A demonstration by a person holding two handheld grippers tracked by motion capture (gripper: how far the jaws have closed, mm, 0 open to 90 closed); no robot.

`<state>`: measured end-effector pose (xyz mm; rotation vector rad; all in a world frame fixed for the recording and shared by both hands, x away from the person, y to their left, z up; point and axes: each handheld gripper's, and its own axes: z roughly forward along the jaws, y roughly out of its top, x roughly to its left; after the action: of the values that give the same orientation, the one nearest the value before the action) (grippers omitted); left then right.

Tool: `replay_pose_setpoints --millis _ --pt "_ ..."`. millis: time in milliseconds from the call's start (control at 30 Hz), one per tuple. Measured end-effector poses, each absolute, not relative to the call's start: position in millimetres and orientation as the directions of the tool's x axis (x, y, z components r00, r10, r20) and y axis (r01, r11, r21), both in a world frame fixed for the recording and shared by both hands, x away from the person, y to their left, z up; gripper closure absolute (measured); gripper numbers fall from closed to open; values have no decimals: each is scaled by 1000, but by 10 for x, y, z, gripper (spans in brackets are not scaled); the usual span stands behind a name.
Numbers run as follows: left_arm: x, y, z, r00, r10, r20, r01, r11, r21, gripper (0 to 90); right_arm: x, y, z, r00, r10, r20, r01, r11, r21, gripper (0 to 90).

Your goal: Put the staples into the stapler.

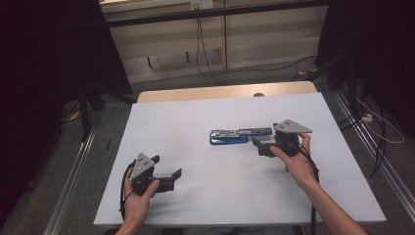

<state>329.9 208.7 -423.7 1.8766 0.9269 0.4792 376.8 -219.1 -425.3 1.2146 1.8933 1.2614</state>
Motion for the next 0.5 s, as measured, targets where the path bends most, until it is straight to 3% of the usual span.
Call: replay_pose_setpoints --millis 500 --pt "3302 2069 -4221 637 769 -52 387 -261 884 55 3491 -2456 -4309 -379 925 7 346 135 929 40"
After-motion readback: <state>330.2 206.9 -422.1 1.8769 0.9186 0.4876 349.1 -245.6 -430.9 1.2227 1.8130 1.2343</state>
